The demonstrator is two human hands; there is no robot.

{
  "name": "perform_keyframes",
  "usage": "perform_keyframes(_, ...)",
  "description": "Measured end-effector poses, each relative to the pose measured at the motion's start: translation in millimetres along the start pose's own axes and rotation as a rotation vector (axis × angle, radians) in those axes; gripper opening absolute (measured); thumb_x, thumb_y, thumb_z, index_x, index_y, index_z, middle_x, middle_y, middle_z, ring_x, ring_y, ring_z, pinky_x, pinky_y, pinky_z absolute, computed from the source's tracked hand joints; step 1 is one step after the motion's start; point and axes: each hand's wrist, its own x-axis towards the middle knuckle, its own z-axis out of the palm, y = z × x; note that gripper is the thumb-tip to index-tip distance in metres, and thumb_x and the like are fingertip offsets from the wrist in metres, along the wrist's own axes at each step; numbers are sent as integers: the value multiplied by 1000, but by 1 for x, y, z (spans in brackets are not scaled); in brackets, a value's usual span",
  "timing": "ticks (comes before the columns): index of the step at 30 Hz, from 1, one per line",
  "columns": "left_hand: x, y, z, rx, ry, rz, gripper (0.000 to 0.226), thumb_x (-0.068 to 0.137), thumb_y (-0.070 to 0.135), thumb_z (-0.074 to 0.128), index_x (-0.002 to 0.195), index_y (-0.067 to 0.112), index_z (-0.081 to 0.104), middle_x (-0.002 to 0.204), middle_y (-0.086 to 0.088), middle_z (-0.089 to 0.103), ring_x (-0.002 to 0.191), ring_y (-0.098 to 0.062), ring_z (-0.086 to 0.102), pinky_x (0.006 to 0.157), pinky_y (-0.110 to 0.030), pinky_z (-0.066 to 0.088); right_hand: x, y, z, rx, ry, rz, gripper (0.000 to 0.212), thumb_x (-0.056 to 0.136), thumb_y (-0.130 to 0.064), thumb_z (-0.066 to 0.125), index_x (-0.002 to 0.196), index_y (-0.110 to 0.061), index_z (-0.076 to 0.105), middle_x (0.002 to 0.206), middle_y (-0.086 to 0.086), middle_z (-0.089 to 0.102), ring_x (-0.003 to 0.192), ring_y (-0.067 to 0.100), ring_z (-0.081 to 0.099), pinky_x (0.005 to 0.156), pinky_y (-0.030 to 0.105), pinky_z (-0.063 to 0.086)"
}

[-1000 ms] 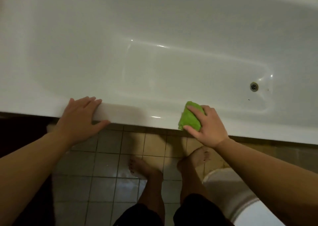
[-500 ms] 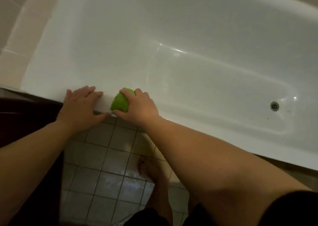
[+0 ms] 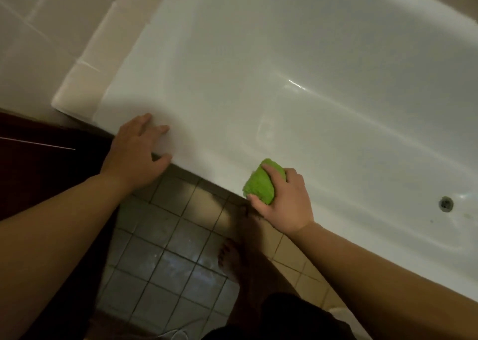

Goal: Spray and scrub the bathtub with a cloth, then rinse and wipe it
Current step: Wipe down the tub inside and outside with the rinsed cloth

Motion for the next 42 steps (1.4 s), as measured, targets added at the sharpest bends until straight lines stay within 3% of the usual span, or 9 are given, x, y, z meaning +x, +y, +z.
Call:
perform_keyframes(7, 3, -37, -25, -102, 60, -226, 59, 94, 22, 70, 150, 16, 51, 160, -10, 36, 148, -31, 31, 124, -46, 28, 113, -162, 57, 85, -81, -104, 83, 87, -69, 63, 155, -37, 28, 129, 10, 47, 110, 32, 49, 91, 45, 50)
perform_keyframes(13, 2, -43, -39, -169, 33, -310, 53, 99, 24, 64, 150, 17, 51, 161, -6, 36, 150, -26, 30, 123, -42, 25, 93, -135, 49, 8, -54, -245, 79, 87, -68, 65, 155, -44, 31, 130, 9, 48, 109, 29, 49, 89, 42, 50)
perform_keyframes(19, -3, -47, -55, -278, 63, -389, 52, 101, 23, 60, 151, 15, 48, 159, -5, 38, 147, -25, 36, 120, -38, 29, 92, -141, 51, -5, -35, -270, 81, 87, -67, 67, 156, -42, 34, 141, 11, 45, 121, 31, 44, 101, 43, 46)
perform_keyframes(22, 0, -49, -59, -330, 105, -416, 51, 101, 21, 59, 151, 15, 47, 157, -6, 41, 142, -27, 41, 117, -39, 34, 122, -187, 64, -81, -36, -317, 85, 88, -66, 65, 158, -40, 26, 157, 16, 34, 145, 40, 27, 119, 54, 32)
perform_keyframes(26, 11, -64, -61, -374, 215, -452, 48, 101, 20, 59, 148, 13, 49, 148, -8, 50, 134, -27, 49, 106, -34, 39, 162, -246, 86, -196, -80, -505, 90, 89, -62, 66, 161, -37, 18, 168, 13, 15, 155, 45, 5, 122, 65, 16)
perform_keyframes(30, 22, -81, -64, -442, 302, -488, 45, 103, 20, 58, 147, 15, 51, 145, -9, 53, 131, -26, 51, 101, -30, 38, 216, -274, 88, -198, -52, -564, 87, 90, -74, 54, 162, -39, 20, 169, 12, 15, 156, 43, 5, 123, 62, 14)
perform_keyframes(35, 35, -98, -67, -462, 288, -443, 45, 101, 14, 55, 146, 13, 52, 144, -12, 54, 130, -30, 52, 103, -32, 40, 278, -275, 64, -169, 91, -308, 81, 92, -73, 48, 161, -42, 20, 169, 12, 16, 156, 42, 8, 124, 58, 14)
perform_keyframes(39, 51, -106, -72, -468, 300, -373, 46, 98, 9, 57, 144, 12, 55, 145, -11, 53, 132, -28, 50, 109, -35, 38, 246, -259, 72, -149, 156, -296, 76, 98, -68, 44, 163, -36, 20, 163, 17, 28, 151, 44, 19, 125, 57, 18)
perform_keyframes(42, 67, -108, -75, -462, 318, -333, 47, 93, 6, 60, 140, 10, 59, 142, -12, 56, 131, -29, 52, 107, -30, 37, 193, -243, 88, -190, 64, -470, 76, 98, -67, 47, 163, -35, 23, 162, 20, 31, 151, 45, 22, 122, 60, 21)
